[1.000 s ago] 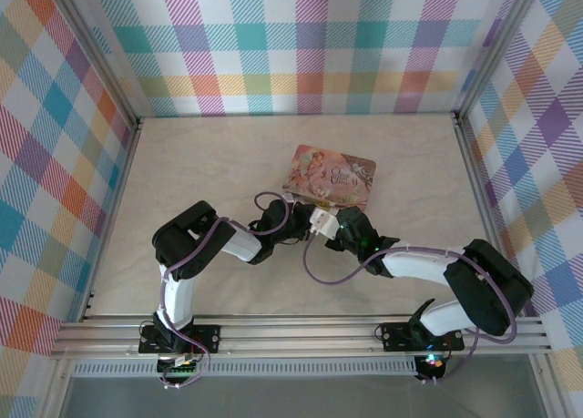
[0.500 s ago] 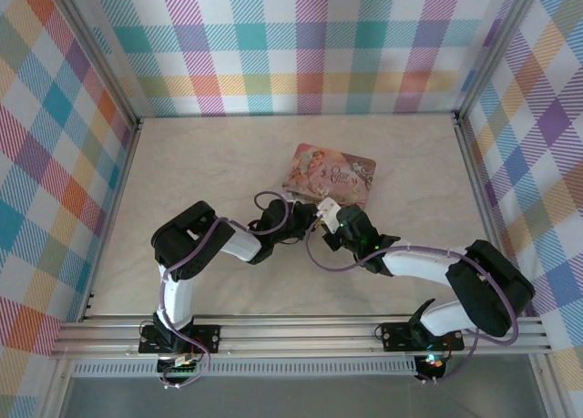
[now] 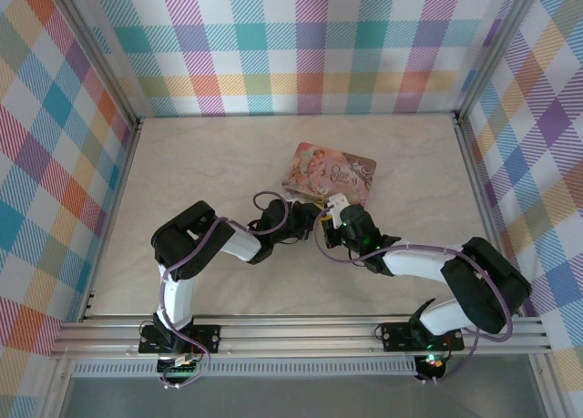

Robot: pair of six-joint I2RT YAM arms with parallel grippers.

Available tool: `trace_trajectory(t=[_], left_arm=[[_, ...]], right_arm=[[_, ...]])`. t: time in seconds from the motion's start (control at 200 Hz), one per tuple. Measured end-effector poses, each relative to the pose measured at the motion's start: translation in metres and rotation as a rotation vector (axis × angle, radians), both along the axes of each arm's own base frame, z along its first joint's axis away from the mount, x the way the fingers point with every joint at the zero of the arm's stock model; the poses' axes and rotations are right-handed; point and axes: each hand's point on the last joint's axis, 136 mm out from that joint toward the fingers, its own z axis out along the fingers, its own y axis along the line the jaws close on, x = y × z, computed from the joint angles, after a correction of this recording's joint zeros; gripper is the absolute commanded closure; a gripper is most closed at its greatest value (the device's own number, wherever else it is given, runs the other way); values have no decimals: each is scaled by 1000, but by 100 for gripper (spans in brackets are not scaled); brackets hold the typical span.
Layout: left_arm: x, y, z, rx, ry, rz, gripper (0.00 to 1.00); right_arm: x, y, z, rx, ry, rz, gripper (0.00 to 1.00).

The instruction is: Unlock a padlock with a key

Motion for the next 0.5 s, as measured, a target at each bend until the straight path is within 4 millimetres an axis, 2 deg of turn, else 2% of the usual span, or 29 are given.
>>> trace_trajectory(t=[0.16, 0.5], left_arm=[[-1, 0, 0, 7, -6, -6, 75], [-9, 1, -4, 45, 11, -40, 51]], right_arm=[[-1, -3, -3, 52, 27, -30, 100], [-7, -14, -17, 119, 93, -86, 100]])
